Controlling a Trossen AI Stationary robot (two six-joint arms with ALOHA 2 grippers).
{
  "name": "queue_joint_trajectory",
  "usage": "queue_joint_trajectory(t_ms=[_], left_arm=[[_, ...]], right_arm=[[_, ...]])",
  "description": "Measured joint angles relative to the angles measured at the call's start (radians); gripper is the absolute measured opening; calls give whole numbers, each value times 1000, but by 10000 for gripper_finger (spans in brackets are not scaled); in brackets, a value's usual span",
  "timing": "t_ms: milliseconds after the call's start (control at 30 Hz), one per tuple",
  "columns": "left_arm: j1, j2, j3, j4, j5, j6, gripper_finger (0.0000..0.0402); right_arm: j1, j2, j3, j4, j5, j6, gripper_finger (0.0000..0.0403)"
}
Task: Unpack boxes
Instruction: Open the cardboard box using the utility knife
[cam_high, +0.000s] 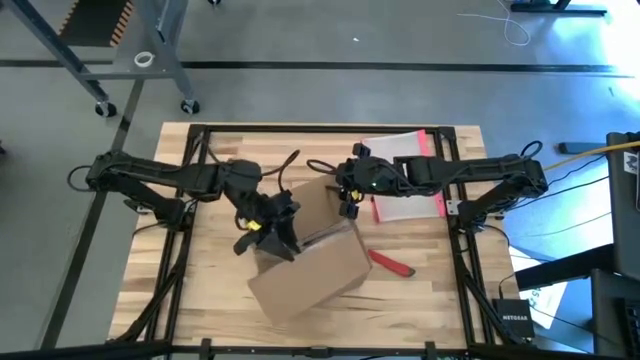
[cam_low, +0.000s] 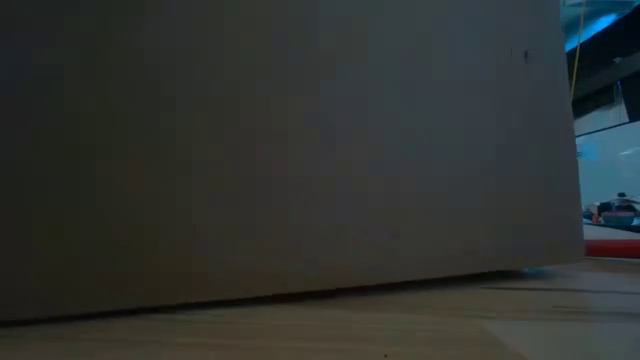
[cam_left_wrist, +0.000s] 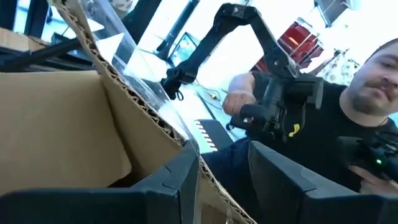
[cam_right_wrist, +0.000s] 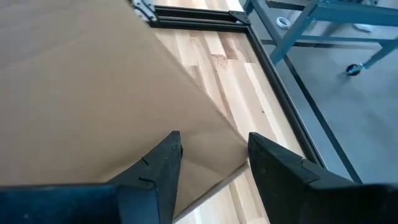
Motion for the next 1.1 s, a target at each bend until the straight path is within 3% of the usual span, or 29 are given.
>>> queue_joint_trajectory(t_ms=[167, 300, 467, 633, 767, 933, 1000, 1100], left_arm=[[-19, 0, 3, 48, -6, -12, 127], [-11, -15, 5, -65, -16, 39, 127], [26, -29, 7, -204, -112, 64, 127], [22, -86, 28, -225, -154, 116, 127], [14, -157, 31, -303, -262, 168, 127], [-41, -204, 18, -547, -522, 195, 127], [-56, -204, -16, -553, -611, 215, 127], [-52, -198, -69, -550, -665, 225, 127]], right_arm=[[-1, 1, -3, -8, 66, 6, 179], [-9, 2, -4, -18, 102, 0, 179], [-2, -1, -4, -1, 64, -2, 179], [-4, -11, -6, 3, 54, -2, 179], [-3, -24, -6, 5, 48, -4, 179], [-3, -81, -10, -3, 1, -10, 179], [-4, -111, -13, -1, -71, -19, 179], [-4, -152, -12, 22, -204, -36, 179]])
